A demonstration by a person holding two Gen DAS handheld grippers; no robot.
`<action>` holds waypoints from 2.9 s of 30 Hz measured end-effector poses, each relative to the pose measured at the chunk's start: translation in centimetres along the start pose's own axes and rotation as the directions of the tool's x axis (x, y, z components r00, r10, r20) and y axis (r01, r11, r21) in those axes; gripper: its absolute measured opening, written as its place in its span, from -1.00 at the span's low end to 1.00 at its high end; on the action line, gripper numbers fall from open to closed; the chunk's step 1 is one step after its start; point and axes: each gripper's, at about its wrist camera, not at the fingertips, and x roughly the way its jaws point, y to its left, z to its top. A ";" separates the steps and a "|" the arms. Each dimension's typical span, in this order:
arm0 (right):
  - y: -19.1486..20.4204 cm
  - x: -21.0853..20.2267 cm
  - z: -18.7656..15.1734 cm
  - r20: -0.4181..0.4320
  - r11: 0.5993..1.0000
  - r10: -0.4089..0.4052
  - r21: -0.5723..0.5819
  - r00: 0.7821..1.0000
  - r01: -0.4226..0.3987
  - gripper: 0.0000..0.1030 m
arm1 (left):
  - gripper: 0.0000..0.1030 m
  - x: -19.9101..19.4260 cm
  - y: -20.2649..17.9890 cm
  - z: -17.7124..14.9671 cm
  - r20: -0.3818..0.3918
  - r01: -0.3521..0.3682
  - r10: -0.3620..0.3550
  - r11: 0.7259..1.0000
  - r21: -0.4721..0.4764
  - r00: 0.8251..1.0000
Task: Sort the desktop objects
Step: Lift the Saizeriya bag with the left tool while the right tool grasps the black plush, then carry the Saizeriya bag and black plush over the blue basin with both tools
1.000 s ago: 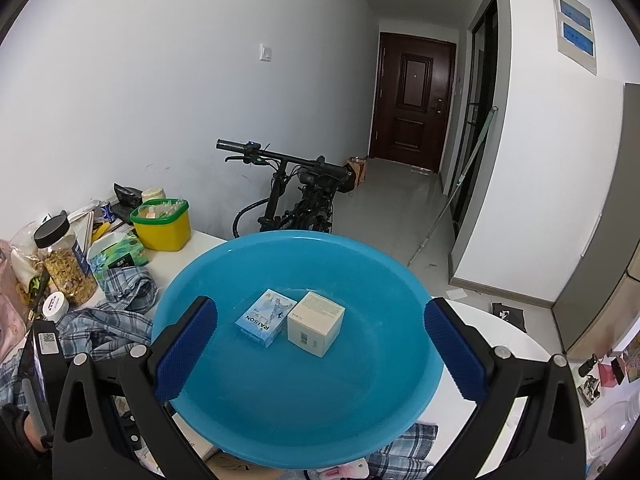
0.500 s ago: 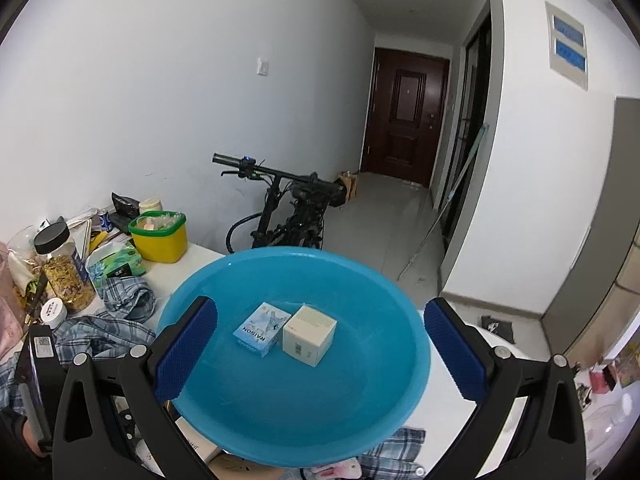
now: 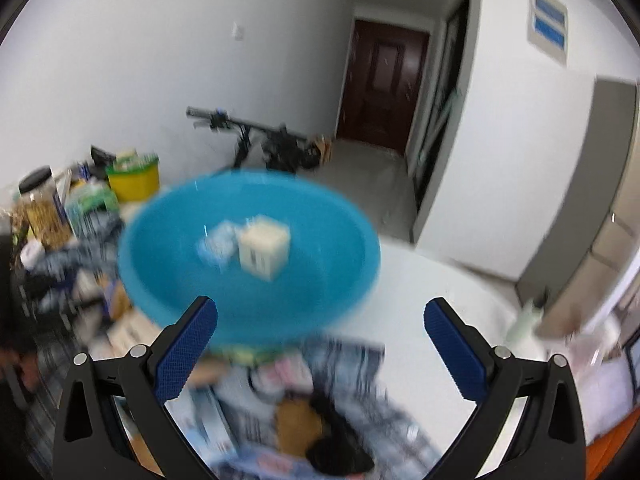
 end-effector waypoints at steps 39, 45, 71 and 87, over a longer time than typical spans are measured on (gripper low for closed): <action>-0.8 -1.1 -3.4 0.040 0.993 0.062 0.097 0.997 -0.065 -0.27 | -0.02 -0.5 -0.2 -0.1 0.000 -0.014 0.014 1.000 -0.006 1.000; 0.8 -2.1 0.6 0.108 0.994 0.087 0.054 0.990 -0.093 -0.26 | -0.02 -0.5 -0.3 -0.1 -0.003 -0.019 0.019 1.000 -0.004 1.000; 5.0 3.0 11.5 0.162 0.974 0.222 0.002 0.961 -0.226 -0.26 | -0.02 0.2 -0.2 -0.6 -0.022 -0.049 0.050 0.999 0.015 0.999; 3.3 5.5 10.8 0.105 0.958 0.274 0.053 0.956 -0.280 -0.26 | -0.01 -2.0 0.3 0.8 0.018 -0.061 0.061 0.998 0.019 0.998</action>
